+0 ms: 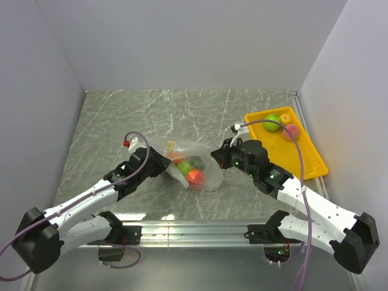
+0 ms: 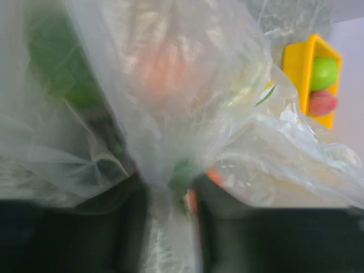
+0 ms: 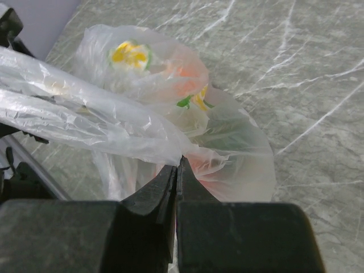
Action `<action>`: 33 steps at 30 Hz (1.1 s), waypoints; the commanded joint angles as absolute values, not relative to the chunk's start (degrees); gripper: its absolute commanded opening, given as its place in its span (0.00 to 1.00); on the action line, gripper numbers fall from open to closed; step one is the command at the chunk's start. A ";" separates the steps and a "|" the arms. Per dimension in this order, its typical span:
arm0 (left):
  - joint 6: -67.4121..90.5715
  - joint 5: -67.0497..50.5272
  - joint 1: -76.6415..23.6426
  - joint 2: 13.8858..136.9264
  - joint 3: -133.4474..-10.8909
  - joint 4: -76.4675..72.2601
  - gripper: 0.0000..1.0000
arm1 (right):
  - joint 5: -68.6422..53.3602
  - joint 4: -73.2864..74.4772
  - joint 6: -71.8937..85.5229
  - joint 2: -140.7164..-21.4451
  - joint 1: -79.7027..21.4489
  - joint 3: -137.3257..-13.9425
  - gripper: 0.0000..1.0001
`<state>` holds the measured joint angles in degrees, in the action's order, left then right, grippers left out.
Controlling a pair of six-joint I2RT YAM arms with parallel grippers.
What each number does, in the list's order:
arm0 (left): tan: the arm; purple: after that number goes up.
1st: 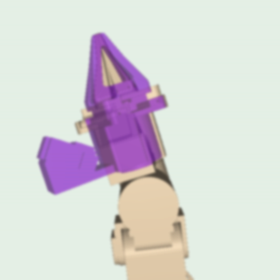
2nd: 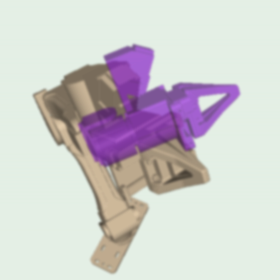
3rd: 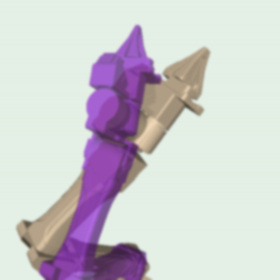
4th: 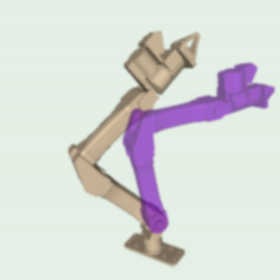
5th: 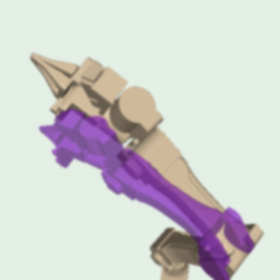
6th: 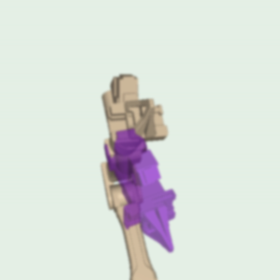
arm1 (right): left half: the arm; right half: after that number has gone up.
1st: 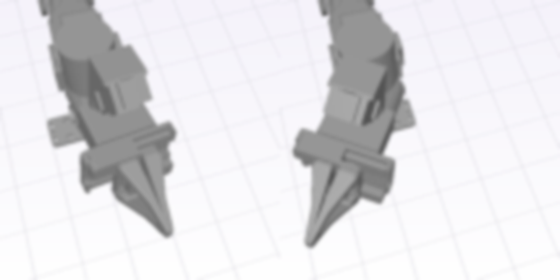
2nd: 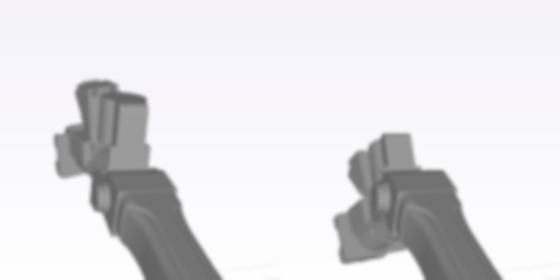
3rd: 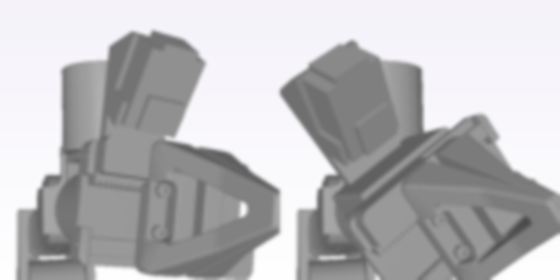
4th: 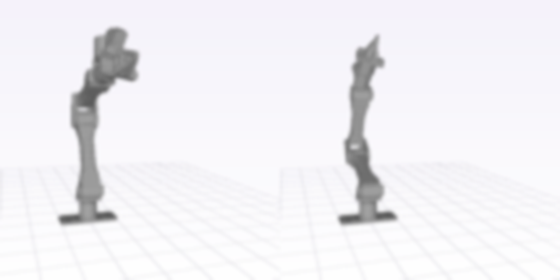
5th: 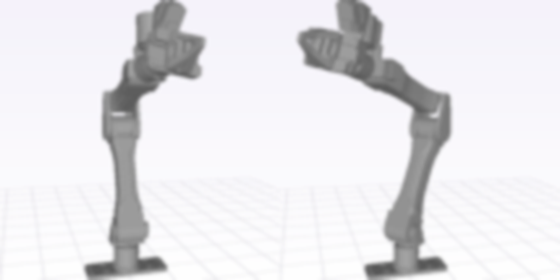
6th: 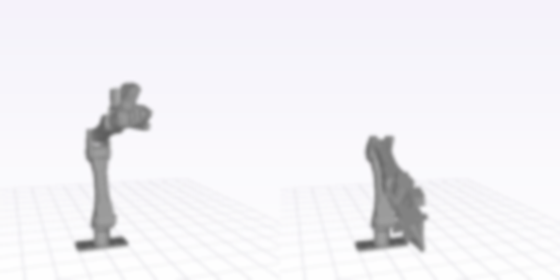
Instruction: Untie the knot of the plastic bag and take out the fruit
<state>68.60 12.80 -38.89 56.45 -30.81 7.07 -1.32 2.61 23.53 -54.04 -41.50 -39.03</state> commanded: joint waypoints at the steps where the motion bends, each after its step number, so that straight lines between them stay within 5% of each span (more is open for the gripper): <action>1: 64.71 17.04 -38.85 56.34 -35.67 7.63 0.27 | 3.59 2.71 21.89 -53.26 -41.75 -41.83 0.00; 4: 55.51 19.86 -34.03 54.58 -43.39 17.43 0.01 | 10.34 6.22 18.55 -51.95 -40.26 -43.50 0.00; 9: 38.70 6.72 -14.81 56.14 -60.18 28.37 0.00 | 9.14 8.17 14.34 -50.62 -32.26 -48.41 0.00; 14: 27.87 -3.49 -12.92 64.15 -74.43 45.32 0.01 | 6.52 10.19 12.92 -52.38 -32.08 -52.20 0.00; 17: 27.16 -12.29 -12.92 63.29 -71.91 47.81 0.01 | 4.05 13.09 13.71 -52.65 -32.25 -51.68 0.00; 23: 28.91 -18.63 -12.92 56.61 -65.31 50.88 0.00 | 7.11 26.52 10.47 -51.41 -40.94 -61.04 0.46; 33: 31.29 -23.20 -12.92 53.96 -61.09 49.31 0.01 | 14.59 39.56 6.50 -70.72 -62.65 -88.41 0.51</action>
